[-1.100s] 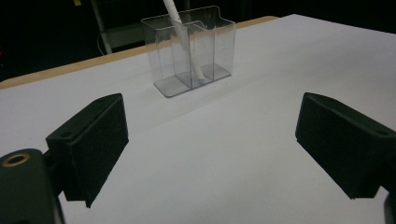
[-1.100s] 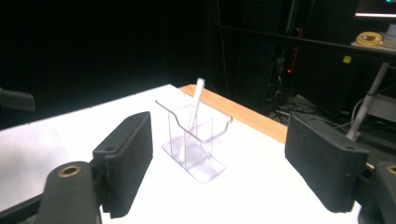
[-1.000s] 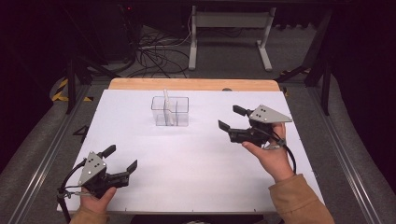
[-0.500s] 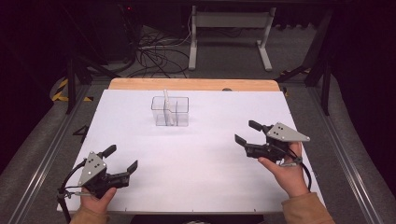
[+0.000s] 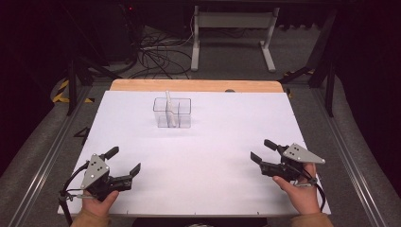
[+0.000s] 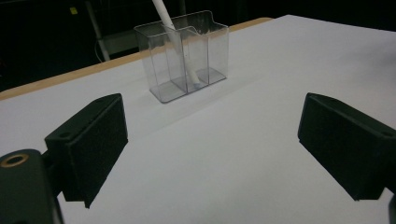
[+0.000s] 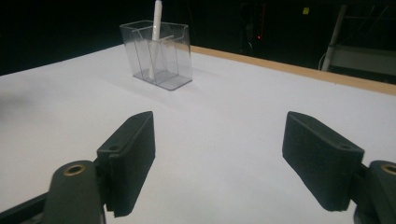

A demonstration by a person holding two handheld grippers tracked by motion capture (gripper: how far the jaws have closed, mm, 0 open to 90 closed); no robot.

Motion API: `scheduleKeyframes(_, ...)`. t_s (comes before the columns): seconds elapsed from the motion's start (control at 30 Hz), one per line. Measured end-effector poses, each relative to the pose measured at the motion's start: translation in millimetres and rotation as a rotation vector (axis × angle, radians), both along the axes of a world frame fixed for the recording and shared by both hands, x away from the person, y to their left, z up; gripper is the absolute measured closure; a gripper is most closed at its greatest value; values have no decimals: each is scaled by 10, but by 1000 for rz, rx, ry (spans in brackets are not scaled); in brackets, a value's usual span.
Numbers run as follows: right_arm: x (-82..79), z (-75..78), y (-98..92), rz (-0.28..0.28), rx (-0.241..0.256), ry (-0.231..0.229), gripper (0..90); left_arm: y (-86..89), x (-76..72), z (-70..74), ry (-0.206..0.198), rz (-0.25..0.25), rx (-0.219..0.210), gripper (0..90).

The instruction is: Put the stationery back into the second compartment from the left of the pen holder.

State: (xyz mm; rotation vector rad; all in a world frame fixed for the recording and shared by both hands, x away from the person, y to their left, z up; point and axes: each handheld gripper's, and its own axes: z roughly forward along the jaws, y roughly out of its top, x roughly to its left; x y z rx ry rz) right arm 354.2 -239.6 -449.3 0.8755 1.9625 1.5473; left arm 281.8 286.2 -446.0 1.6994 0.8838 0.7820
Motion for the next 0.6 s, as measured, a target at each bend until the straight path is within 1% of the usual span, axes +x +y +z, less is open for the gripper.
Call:
scheduleKeyframes(0.13, -49, -87, -37, 9, -39, 22, 271, -1, 2, -4, -1, -3, 0, 91)
scheduleKeyframes(0.2, -75, -139, -44, 11, -33, 34, 271, 4, 4, -7, 2, -4, -6, 91)
scheduleKeyframes(0.27, -101, -181, -47, 8, -39, 45, 267, 9, 9, -12, 5, -3, -6, 91)
scheduleKeyframes(0.3, -111, -199, -50, 7, -56, 44, 262, 12, 13, -15, 5, -3, -8, 91)
scheduleKeyframes(0.33, -121, -215, -48, 3, -63, 45, 259, 15, 15, -17, 7, -2, -9, 91)
scheduleKeyframes(0.43, -145, -249, -42, 4, -70, 60, 247, 24, 20, -21, 7, -3, -8, 90)
scheduleKeyframes(0.6, -180, -306, -26, 11, -101, 73, 240, 21, 24, -25, 9, -6, -1, 91)
